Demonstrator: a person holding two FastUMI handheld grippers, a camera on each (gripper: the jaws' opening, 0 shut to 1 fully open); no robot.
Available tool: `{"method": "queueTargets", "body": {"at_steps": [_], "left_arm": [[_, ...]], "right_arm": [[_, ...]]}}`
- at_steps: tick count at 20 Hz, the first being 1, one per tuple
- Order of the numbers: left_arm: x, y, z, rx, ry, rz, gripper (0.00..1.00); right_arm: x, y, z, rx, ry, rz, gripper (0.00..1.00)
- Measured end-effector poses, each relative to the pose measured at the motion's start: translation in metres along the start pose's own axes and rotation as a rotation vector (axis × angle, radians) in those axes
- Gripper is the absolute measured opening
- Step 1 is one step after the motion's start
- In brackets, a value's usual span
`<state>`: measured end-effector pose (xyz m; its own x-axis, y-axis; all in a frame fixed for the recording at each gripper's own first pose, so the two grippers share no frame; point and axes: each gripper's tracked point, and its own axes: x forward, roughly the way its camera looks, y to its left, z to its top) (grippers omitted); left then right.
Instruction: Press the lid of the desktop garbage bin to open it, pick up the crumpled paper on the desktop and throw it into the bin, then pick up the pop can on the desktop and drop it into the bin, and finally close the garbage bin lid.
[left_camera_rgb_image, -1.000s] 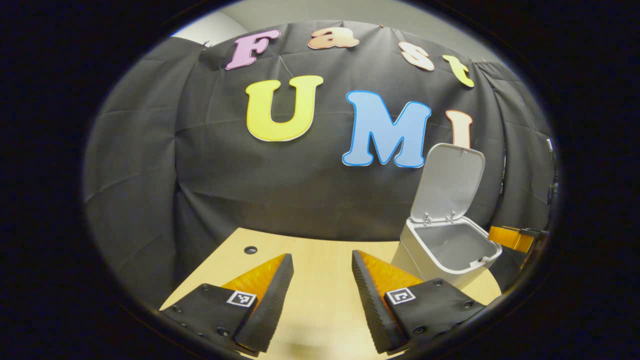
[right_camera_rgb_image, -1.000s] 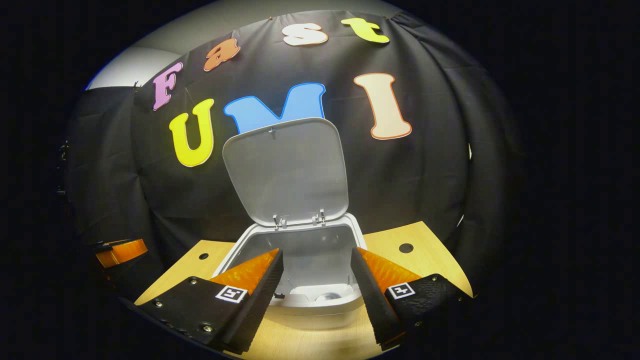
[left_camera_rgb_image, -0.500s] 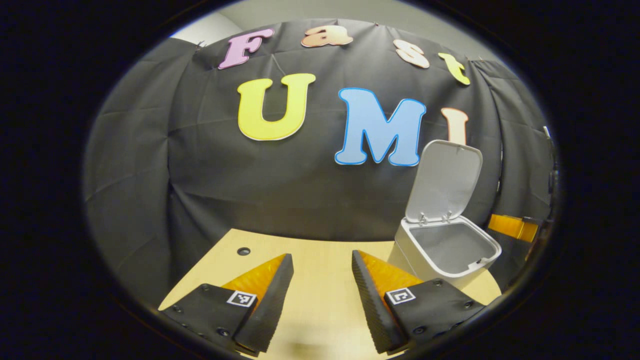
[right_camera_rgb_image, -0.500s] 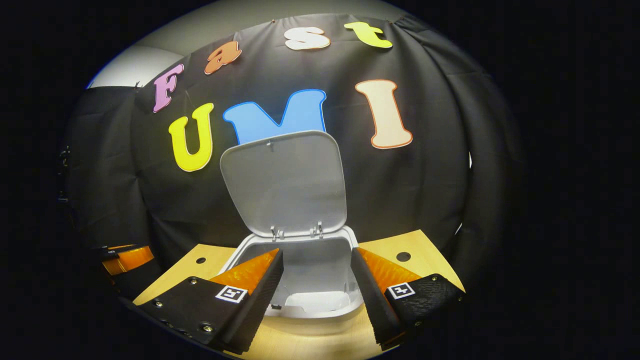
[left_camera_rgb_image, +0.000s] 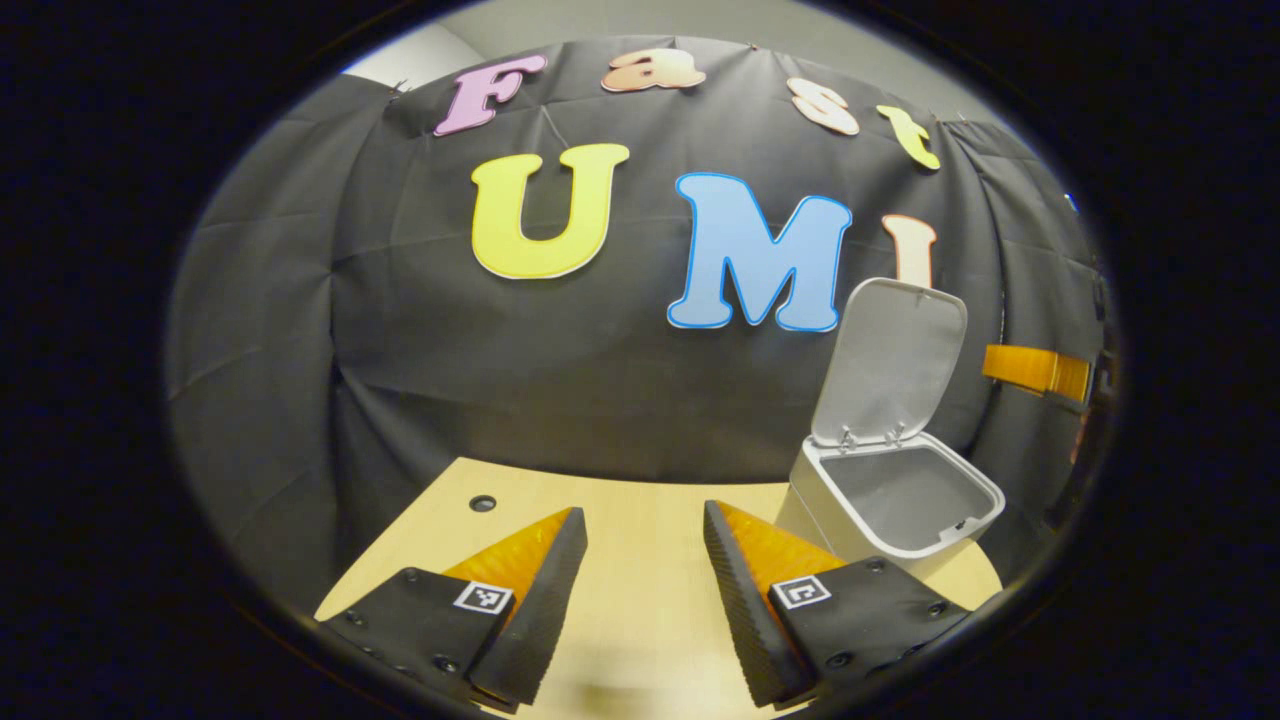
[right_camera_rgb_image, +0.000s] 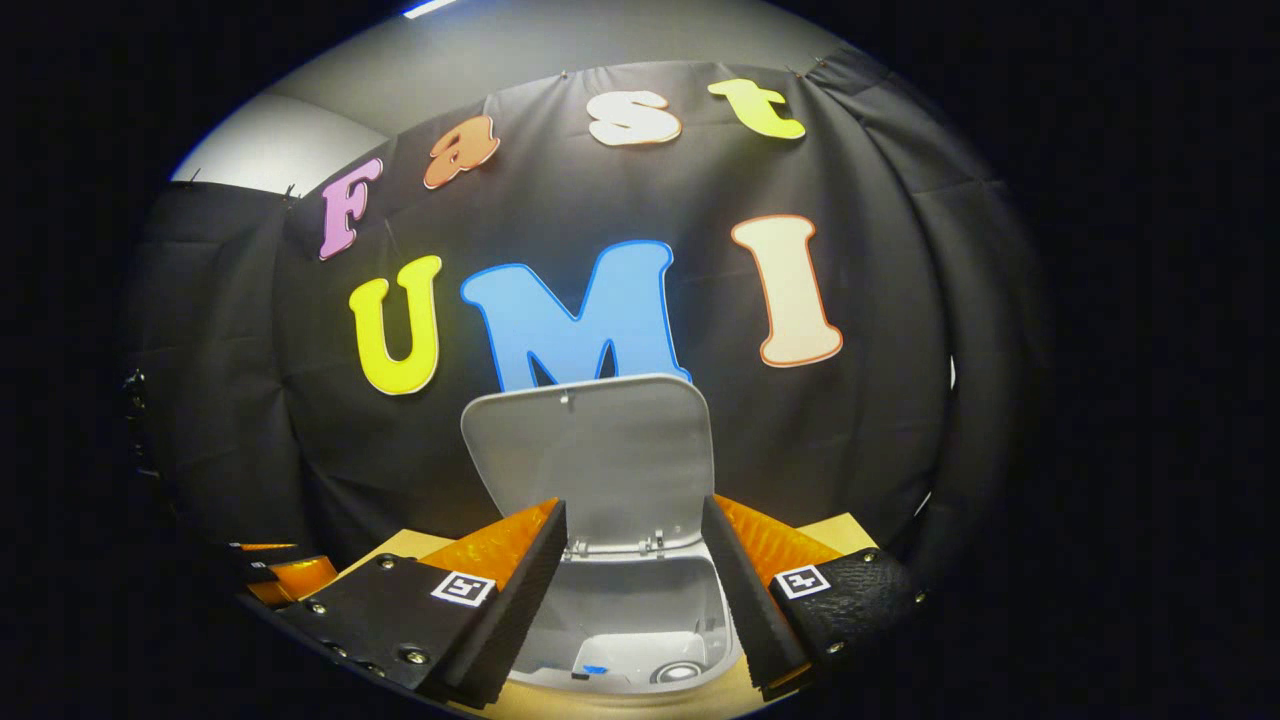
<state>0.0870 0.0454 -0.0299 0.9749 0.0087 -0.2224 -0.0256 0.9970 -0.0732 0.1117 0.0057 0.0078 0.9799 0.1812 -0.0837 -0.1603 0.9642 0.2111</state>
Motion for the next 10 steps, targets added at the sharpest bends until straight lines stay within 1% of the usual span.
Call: {"method": "queueTargets", "body": {"at_steps": [4,10], "left_arm": [[0.005,0.000,0.002,-0.004,0.001,-0.002,0.78],[0.013,0.008,0.002,-0.009,0.007,0.010,0.78]], "right_arm": [[0.009,0.008,0.026,-0.028,-0.060,0.003,0.86],[0.022,0.015,0.050,-0.060,-0.119,-0.002,0.86]]}}
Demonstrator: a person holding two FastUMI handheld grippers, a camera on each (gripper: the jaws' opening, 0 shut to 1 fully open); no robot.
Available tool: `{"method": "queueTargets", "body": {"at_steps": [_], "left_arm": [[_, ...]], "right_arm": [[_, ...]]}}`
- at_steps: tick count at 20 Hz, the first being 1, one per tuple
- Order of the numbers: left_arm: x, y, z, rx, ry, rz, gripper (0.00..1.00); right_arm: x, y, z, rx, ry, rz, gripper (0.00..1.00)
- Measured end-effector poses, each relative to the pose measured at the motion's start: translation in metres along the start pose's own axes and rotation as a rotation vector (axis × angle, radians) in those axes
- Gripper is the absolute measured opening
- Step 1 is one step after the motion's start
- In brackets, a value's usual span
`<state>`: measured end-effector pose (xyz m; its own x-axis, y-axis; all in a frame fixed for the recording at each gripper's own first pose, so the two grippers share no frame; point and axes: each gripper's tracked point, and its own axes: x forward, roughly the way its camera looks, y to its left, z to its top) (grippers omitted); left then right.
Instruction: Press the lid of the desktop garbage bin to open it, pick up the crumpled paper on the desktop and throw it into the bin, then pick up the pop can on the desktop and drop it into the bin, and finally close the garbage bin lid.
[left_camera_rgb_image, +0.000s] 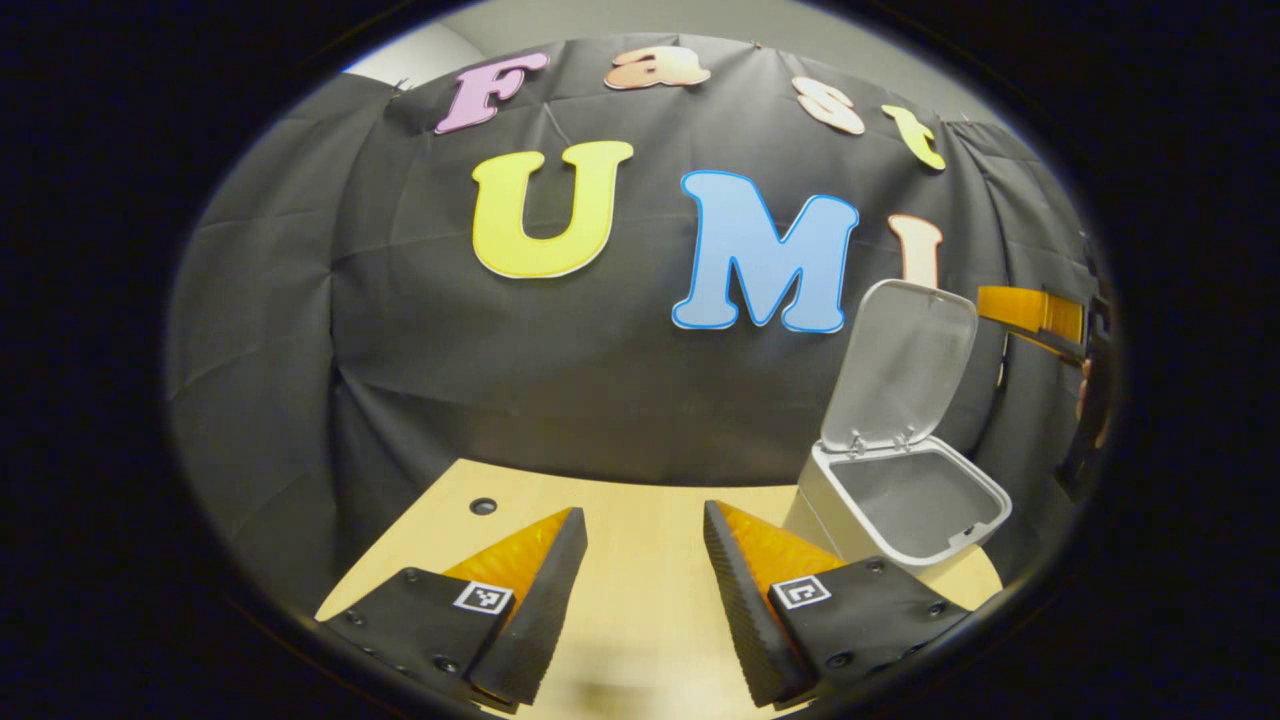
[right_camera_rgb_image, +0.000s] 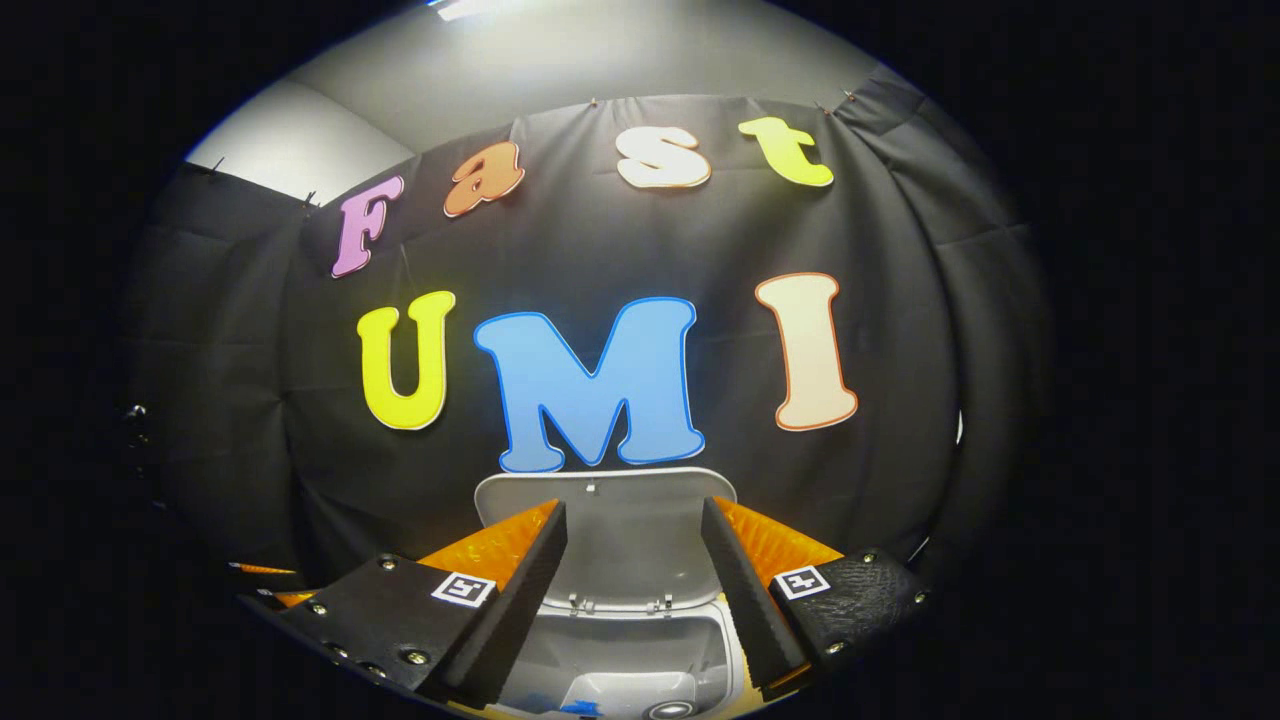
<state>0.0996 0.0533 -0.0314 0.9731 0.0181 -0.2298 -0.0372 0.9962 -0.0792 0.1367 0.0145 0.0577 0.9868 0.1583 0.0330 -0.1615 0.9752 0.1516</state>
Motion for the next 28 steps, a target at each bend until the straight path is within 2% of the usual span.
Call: {"method": "queueTargets", "body": {"at_steps": [6,9,10,11,13,18,21,22,28], "left_arm": [[0.004,0.008,0.000,-0.001,0.010,0.011,0.79],[0.005,0.013,-0.001,-0.006,0.015,0.021,0.80],[0.004,0.015,-0.002,-0.006,0.017,0.025,0.80],[0.004,0.018,-0.003,-0.007,0.018,0.029,0.80],[0.006,0.022,-0.003,-0.009,0.020,0.037,0.81],[0.007,0.030,-0.006,-0.025,0.025,0.053,0.80],[0.008,0.032,-0.007,-0.037,0.027,0.057,0.78],[0.009,0.032,-0.008,-0.039,0.027,0.057,0.81],[0.008,0.023,-0.007,-0.045,0.024,0.042,0.78]], "right_arm": [[0.023,0.004,0.024,-0.039,-0.067,-0.018,0.86],[0.035,0.002,0.036,-0.042,-0.105,-0.050,0.86],[0.041,0.004,0.039,-0.041,-0.117,-0.056,0.91],[0.045,0.002,0.040,-0.041,-0.124,-0.066,0.86],[0.052,-0.002,0.041,-0.041,-0.132,-0.088,0.86],[0.066,-0.006,0.035,-0.013,-0.123,-0.114,0.86],[0.071,-0.005,0.021,-0.006,-0.081,-0.108,0.86],[0.071,-0.006,0.014,-0.010,-0.058,-0.110,0.86],[0.063,-0.007,0.015,-0.020,-0.043,-0.098,0.88]]}}
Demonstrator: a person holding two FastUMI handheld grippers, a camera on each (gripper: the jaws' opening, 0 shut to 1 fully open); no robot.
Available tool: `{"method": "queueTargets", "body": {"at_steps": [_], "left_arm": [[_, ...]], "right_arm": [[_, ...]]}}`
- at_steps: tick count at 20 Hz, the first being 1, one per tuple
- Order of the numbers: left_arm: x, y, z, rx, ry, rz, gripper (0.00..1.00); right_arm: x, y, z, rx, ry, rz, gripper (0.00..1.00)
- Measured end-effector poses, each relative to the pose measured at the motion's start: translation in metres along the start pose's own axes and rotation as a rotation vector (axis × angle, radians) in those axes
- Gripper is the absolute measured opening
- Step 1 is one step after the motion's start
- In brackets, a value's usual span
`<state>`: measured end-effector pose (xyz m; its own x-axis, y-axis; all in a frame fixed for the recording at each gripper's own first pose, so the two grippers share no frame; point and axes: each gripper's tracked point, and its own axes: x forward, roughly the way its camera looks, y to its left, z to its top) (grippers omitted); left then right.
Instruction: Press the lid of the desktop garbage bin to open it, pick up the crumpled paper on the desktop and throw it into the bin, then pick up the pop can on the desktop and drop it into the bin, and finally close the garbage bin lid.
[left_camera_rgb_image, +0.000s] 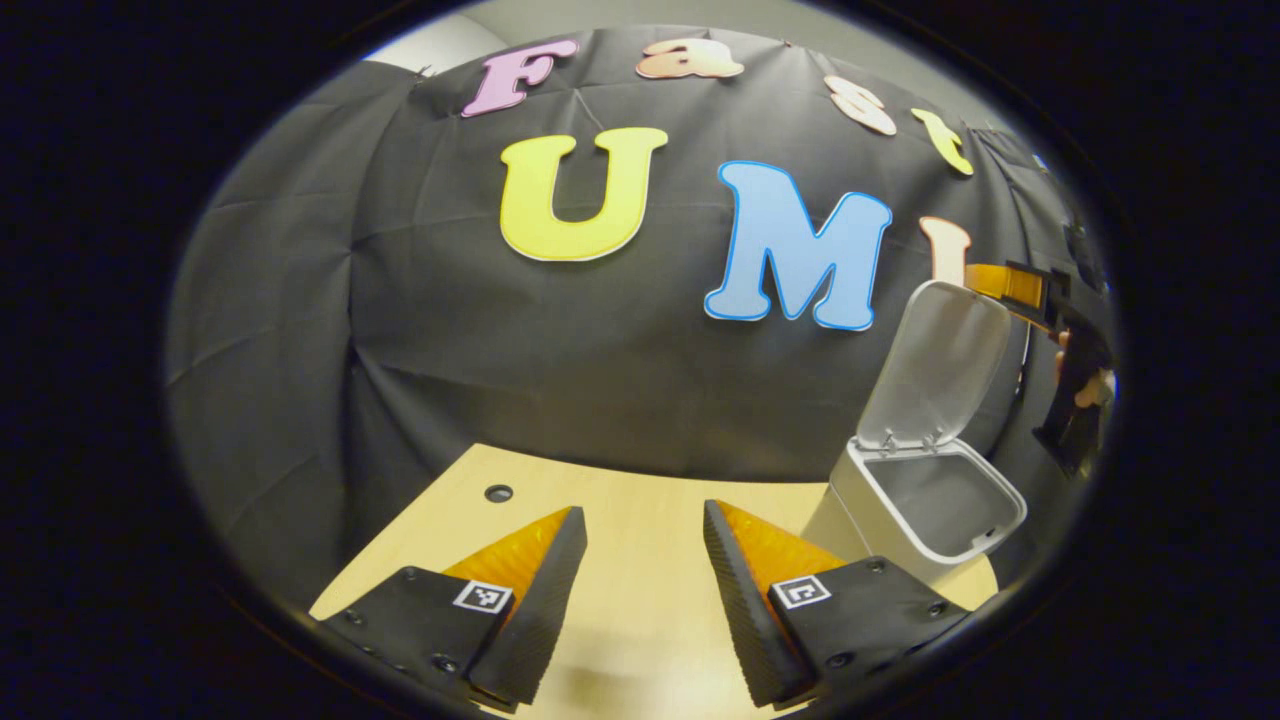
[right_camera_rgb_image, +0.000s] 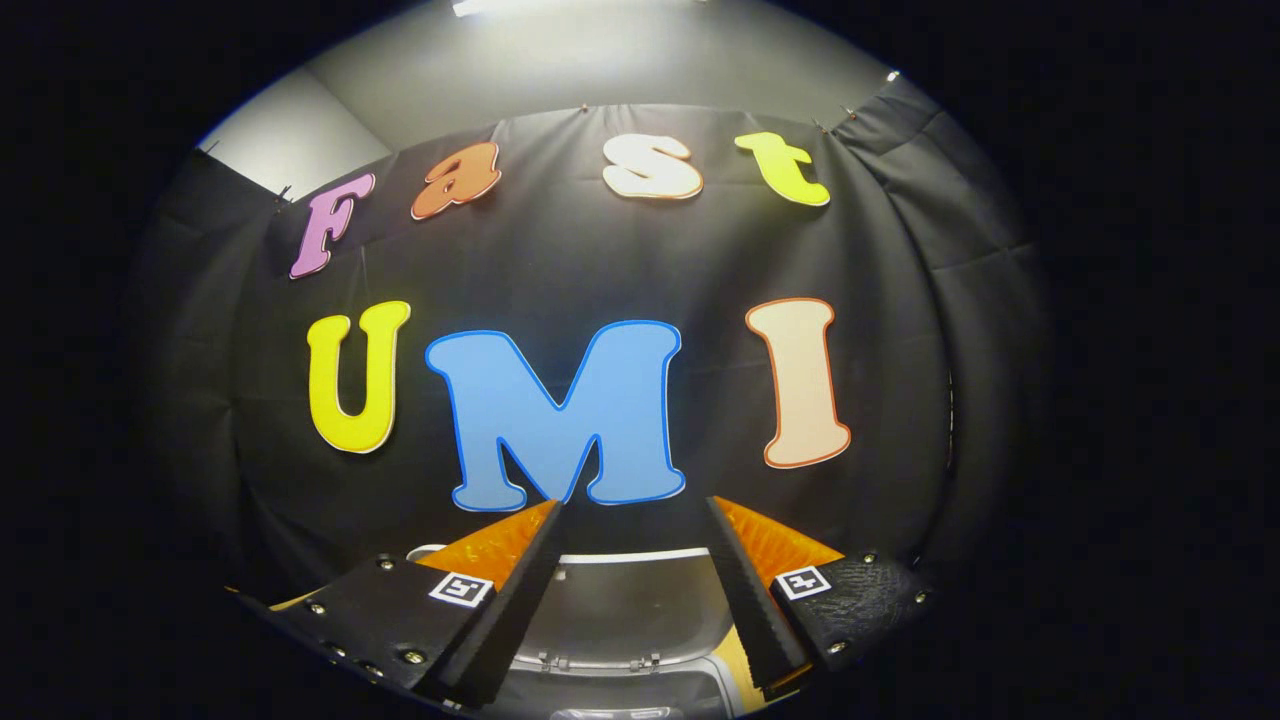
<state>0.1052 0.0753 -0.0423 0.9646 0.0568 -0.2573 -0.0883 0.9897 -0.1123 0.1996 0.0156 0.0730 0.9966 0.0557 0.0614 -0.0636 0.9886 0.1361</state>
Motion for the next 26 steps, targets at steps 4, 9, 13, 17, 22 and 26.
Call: {"method": "queueTargets", "body": {"at_steps": [4,9,13,17,22,26], "left_arm": [[0.000,-0.007,0.002,0.000,-0.008,-0.008,0.78],[-0.005,-0.013,0.003,-0.004,-0.012,-0.019,0.78],[-0.010,-0.018,0.003,-0.007,-0.015,-0.027,0.81],[-0.015,-0.023,0.003,-0.011,-0.023,-0.038,0.80],[-0.023,-0.032,-0.001,-0.016,-0.022,-0.056,0.81],[-0.030,-0.035,-0.005,-0.012,-0.018,-0.061,0.79]], "right_arm": [[-0.012,0.001,-0.002,-0.023,0.025,0.006,0.88],[-0.029,0.000,-0.008,-0.011,0.079,0.025,0.88],[-0.047,0.000,-0.017,-0.022,0.134,0.046,0.88],[-0.067,0.000,-0.029,-0.018,0.197,0.064,0.88],[-0.089,0.001,-0.082,-0.035,0.377,0.081,0.88],[-0.112,0.003,-0.135,-0.049,0.497,0.094,0.88]]}}
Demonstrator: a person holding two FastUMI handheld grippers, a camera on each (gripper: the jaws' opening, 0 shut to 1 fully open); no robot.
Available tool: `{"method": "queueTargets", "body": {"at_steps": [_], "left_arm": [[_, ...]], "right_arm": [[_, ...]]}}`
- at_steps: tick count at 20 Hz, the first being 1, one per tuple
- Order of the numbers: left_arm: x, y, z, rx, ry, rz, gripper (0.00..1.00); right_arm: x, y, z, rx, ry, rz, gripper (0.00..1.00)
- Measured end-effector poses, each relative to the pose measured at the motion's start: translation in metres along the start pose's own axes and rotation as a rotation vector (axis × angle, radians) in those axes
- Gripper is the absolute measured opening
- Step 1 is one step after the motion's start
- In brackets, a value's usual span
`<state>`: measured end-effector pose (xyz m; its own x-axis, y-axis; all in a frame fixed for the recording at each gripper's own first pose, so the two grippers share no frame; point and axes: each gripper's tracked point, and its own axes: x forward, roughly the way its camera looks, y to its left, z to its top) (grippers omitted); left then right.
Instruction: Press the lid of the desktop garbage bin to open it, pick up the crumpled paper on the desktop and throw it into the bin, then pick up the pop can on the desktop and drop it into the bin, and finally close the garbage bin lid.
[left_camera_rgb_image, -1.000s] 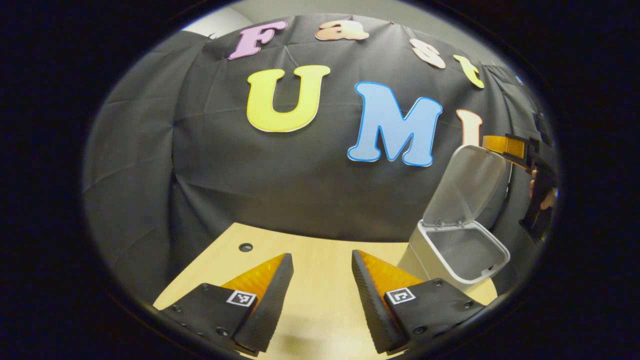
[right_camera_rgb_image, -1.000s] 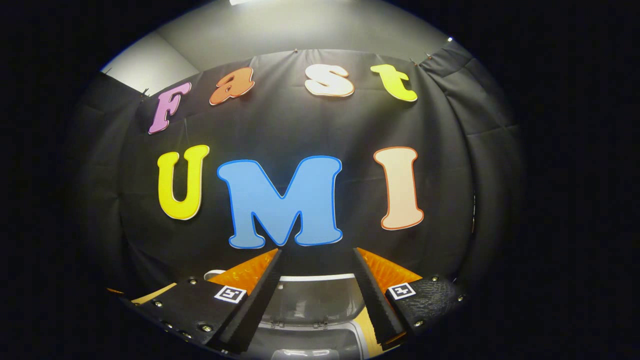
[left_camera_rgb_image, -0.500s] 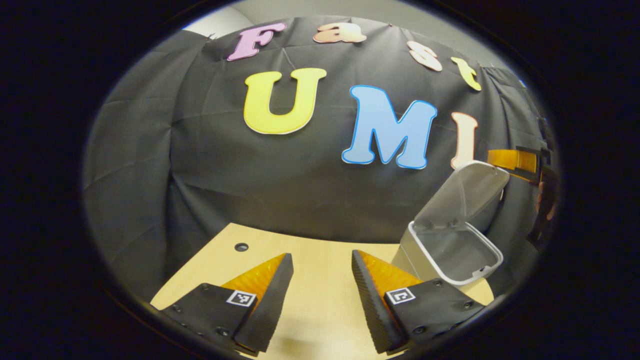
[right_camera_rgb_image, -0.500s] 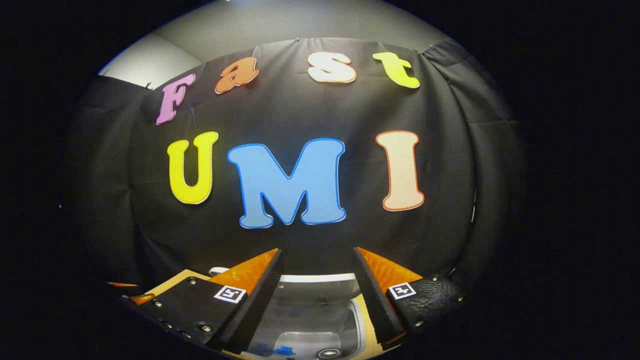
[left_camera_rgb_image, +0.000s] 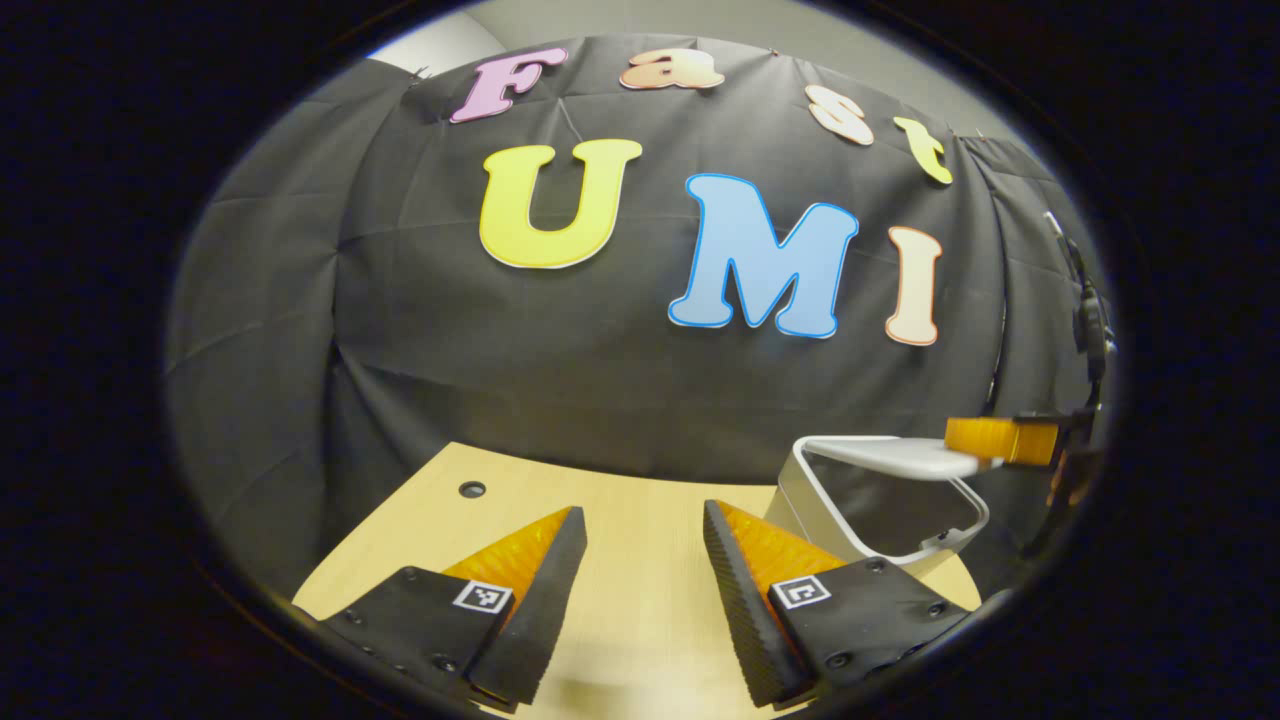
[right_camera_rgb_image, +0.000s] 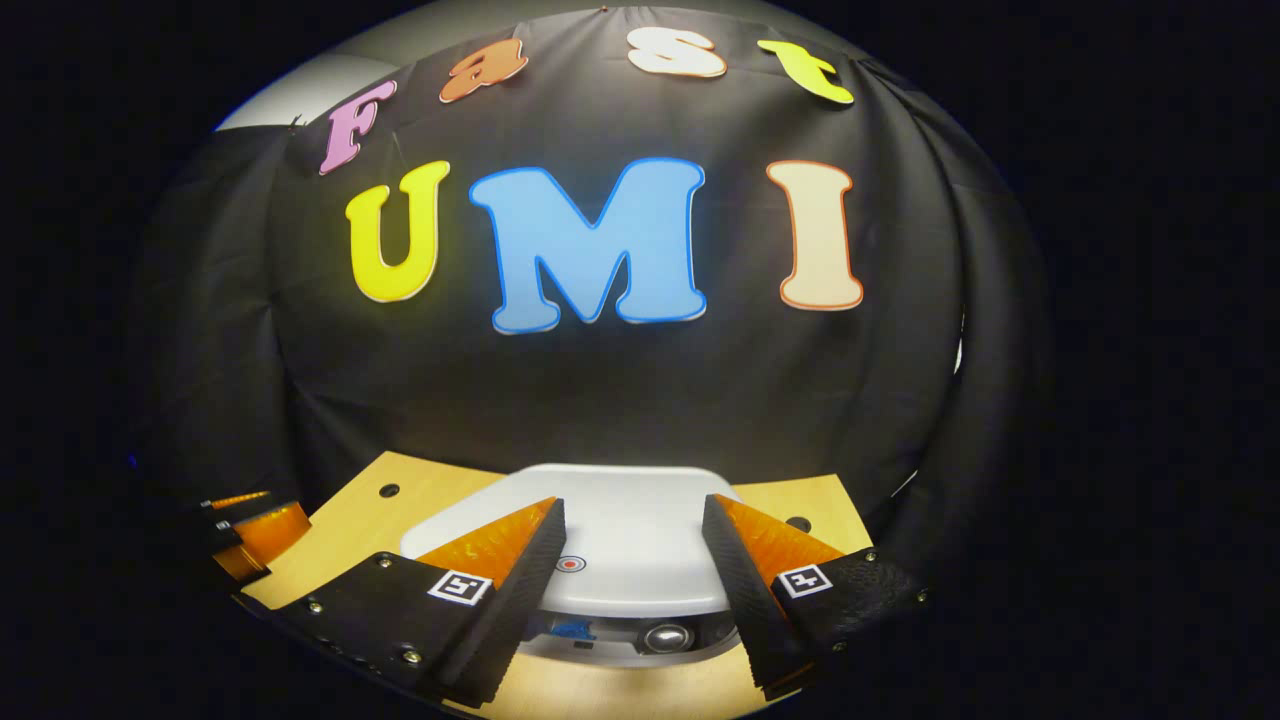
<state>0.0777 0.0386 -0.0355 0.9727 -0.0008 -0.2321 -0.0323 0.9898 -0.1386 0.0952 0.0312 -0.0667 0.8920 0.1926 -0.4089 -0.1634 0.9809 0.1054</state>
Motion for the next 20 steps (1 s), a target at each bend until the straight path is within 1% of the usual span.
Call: {"method": "queueTargets", "body": {"at_steps": [3,5,8,10,11,12,13,14,18,20], "left_arm": [[-0.004,0.003,-0.003,0.004,0.004,0.004,0.80],[-0.007,0.004,-0.003,0.003,0.004,0.008,0.79],[-0.010,0.007,-0.003,0.002,0.004,0.010,0.80],[-0.011,0.008,-0.004,-0.002,0.004,0.010,0.79],[-0.012,0.008,-0.003,-0.005,0.003,0.009,0.80],[-0.013,0.007,-0.004,-0.008,0.003,0.009,0.78],[-0.014,0.008,-0.005,-0.009,0.004,0.008,0.80],[-0.014,0.008,-0.006,-0.009,0.005,0.008,0.78],[-0.016,0.009,-0.008,-0.004,0.010,0.007,0.78],[-0.016,0.009,-0.009,-0.001,0.011,0.006,0.80]], "right_arm": [[0.004,0.001,-0.027,-0.008,0.042,0.000,0.89],[0.005,0.003,-0.035,-0.019,0.057,0.001,0.89],[0.005,0.003,-0.037,-0.032,0.057,-0.003,0.88],[0.007,0.003,-0.039,-0.019,0.052,-0.003,0.89],[0.006,0.002,-0.037,-0.015,0.044,-0.003,0.89],[0.006,0.003,-0.038,-0.017,0.043,-0.002,0.89],[0.005,0.003,-0.039,-0.020,0.034,-0.002,0.92],[0.006,0.003,-0.039,-0.019,0.033,-0.004,0.92],[0.005,0.003,-0.041,0.012,0.032,-0.006,0.92],[0.005,0.003,-0.041,0.010,0.023,-0.007,0.92]]}}
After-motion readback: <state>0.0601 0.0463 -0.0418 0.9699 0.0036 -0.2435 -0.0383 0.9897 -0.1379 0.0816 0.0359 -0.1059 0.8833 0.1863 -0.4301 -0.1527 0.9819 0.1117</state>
